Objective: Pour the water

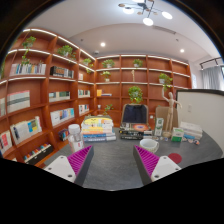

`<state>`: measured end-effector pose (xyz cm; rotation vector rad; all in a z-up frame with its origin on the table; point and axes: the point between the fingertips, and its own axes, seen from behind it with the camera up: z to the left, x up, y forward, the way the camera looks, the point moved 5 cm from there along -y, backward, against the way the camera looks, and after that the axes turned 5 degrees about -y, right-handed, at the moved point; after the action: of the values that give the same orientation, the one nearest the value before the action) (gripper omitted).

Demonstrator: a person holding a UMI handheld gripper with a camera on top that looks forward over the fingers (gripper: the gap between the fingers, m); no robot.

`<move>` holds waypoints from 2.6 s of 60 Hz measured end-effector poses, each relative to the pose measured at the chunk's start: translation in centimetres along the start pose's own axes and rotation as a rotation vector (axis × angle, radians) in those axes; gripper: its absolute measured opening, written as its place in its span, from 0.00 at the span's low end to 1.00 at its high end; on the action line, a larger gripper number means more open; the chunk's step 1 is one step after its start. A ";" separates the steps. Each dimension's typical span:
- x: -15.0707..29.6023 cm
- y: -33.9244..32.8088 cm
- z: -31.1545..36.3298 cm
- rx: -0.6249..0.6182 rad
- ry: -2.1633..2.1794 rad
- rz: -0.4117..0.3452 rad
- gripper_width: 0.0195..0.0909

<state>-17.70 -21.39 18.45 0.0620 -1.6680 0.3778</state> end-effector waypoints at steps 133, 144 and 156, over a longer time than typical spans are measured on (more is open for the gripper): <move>2.2 19.7 -6.4 0.051 1.775 -0.447 0.23; 1.8 20.0 -6.3 0.065 1.891 -0.439 0.23; 2.1 19.8 -6.6 0.034 1.794 -0.423 0.23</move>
<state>-16.79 -0.45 16.89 0.0629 0.1422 0.0258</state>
